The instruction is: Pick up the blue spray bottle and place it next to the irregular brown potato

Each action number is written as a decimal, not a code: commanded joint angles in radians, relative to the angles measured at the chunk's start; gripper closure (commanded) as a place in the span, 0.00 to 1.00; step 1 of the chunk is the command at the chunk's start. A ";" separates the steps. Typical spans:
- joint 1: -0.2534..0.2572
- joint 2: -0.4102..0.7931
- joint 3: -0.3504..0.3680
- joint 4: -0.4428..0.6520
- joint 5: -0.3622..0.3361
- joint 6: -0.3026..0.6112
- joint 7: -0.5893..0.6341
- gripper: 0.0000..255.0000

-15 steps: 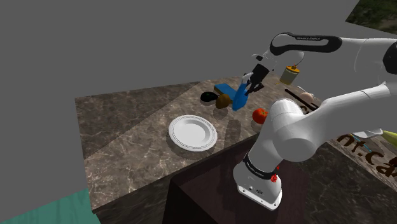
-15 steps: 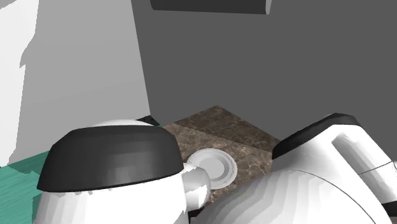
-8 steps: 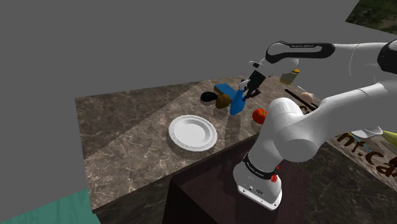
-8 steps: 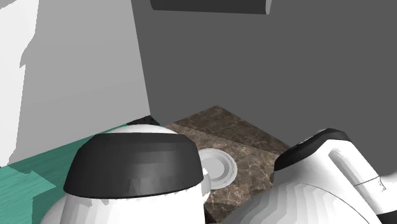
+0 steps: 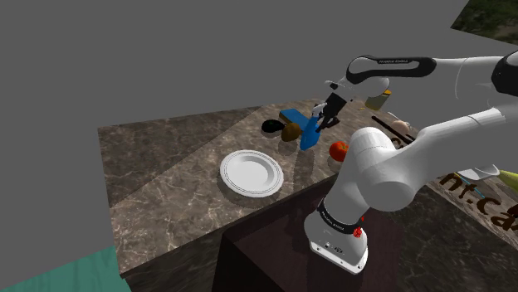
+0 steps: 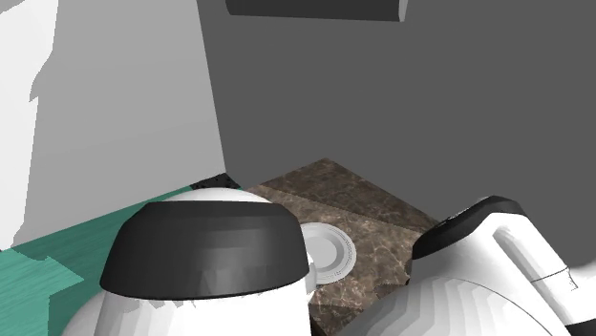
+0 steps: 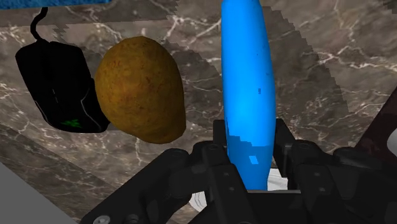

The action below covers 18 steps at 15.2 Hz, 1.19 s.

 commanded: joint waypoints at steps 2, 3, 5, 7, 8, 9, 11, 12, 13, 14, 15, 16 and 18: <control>0.004 0.001 -0.005 -0.003 0.000 -0.002 0.000 0.00; 0.005 0.001 -0.006 -0.003 0.000 -0.001 0.000 0.00; 0.005 0.001 -0.006 -0.003 0.000 -0.001 0.000 0.00; -0.009 0.000 0.017 0.020 0.012 -0.035 -0.006 0.00; -0.017 -0.001 0.037 0.045 0.024 -0.068 -0.011 0.00; -0.023 -0.001 0.055 0.071 0.035 -0.100 -0.016 0.00; -0.027 0.000 0.068 0.093 0.044 -0.125 -0.020 0.00; -0.027 0.000 0.068 0.093 0.044 -0.125 -0.020 0.00; -0.027 0.000 0.068 0.093 0.044 -0.125 -0.020 0.00; -0.027 0.000 0.068 0.093 0.044 -0.125 -0.020 0.00; -0.027 0.000 0.068 0.093 0.044 -0.125 -0.020 0.00; -0.027 0.000 0.068 0.093 0.044 -0.125 -0.020 0.00; -0.027 0.000 0.068 0.093 0.044 -0.125 -0.020 0.00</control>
